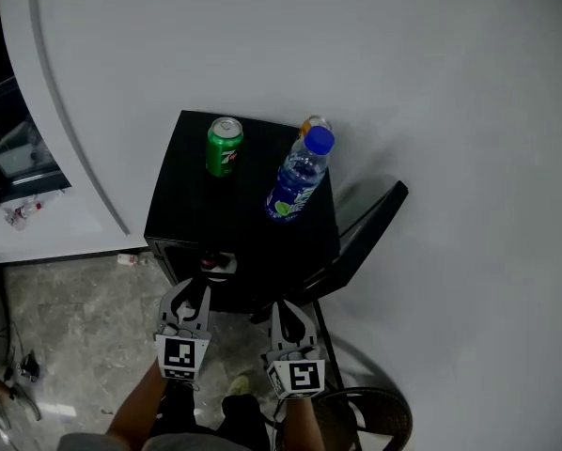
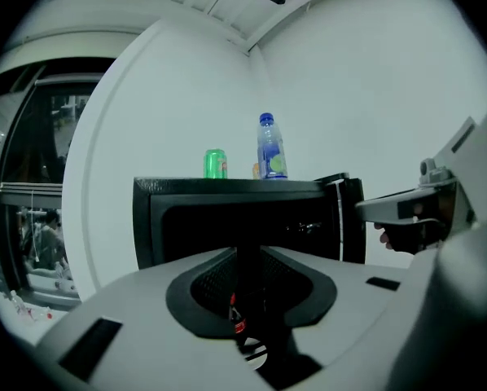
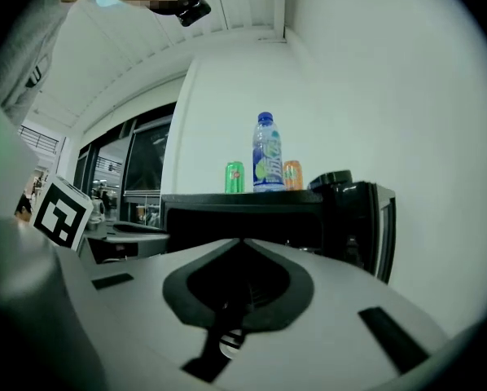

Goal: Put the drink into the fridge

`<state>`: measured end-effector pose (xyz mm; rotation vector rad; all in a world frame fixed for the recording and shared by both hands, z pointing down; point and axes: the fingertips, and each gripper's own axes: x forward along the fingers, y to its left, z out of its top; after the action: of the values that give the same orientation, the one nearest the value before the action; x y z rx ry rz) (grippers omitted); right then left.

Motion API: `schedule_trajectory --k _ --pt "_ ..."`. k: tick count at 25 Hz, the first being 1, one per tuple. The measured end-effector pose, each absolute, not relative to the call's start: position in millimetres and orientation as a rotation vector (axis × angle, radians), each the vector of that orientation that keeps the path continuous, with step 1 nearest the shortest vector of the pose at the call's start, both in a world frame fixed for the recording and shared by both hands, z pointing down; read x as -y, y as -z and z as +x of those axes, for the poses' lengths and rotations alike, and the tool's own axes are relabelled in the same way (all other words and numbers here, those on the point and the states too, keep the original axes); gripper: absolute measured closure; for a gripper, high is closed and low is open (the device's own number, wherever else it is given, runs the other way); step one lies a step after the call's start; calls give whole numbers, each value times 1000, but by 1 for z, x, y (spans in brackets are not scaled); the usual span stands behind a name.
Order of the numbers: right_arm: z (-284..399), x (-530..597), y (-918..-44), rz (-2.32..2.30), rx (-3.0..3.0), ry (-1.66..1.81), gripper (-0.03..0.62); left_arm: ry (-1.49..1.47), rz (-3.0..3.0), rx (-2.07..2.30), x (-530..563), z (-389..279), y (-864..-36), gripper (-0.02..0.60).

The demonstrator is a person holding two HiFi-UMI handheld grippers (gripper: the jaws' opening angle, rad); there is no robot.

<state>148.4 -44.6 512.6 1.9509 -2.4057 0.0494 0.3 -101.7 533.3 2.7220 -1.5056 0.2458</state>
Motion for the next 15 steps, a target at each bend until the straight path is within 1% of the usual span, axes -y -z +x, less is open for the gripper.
schedule_trajectory --k 4,9,15 --pt "147 39 -478 1959 2398 -28 569 -261 2711 1493 91 -7 -506 494" --pt "146 32 -442 1964 2400 -13 569 -254 2683 1515 82 -11 -475 531" --pt "142 22 -412 1968 2409 -11 569 -240 2727 1502 67 -7 -438 560"
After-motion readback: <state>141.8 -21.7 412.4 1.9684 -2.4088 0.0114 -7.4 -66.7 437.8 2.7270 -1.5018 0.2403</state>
